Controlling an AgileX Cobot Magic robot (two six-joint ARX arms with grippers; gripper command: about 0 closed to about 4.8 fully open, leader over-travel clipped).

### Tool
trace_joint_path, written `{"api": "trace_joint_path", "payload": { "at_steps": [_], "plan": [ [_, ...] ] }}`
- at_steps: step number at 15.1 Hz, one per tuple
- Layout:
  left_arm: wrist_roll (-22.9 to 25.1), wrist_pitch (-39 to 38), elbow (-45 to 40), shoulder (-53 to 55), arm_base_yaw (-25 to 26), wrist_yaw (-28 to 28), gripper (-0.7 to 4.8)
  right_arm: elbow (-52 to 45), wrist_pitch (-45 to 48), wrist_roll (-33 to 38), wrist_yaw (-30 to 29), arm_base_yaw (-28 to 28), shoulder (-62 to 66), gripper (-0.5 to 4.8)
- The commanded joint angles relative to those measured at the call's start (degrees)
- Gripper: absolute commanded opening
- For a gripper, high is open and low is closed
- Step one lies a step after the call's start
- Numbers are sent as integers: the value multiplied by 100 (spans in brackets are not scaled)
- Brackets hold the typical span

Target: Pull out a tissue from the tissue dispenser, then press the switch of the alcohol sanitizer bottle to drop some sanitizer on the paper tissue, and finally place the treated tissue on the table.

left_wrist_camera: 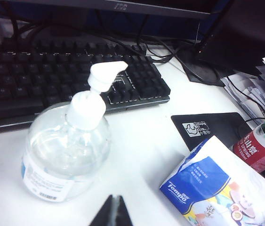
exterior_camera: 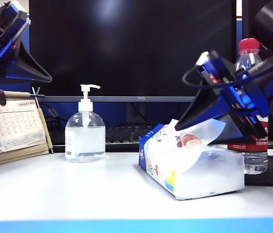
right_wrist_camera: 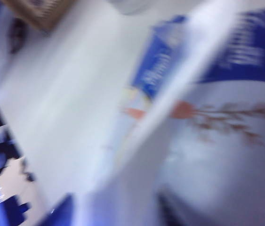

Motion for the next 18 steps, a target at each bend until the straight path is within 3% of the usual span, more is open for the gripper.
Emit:
{"api": "trace_joint_path", "payload": {
  "at_steps": [1,6,11,14,18],
  "plan": [
    [26,76,17,-20,0,39,-5,9,157,-197,376,4,-20,63],
    [28,120,17,-17,0,24,-5,7,238,-195,476,4,-17,-1],
    [28,118,17,-17,2,26,-5,7,319,-140,468,4,232,0],
    [28,116,17,-17,2,26,-5,7,713,155,83,4,566,27],
    [28,111,15,-17,2,22,-5,9,1040,295,-195,4,570,-1]
  ]
}}
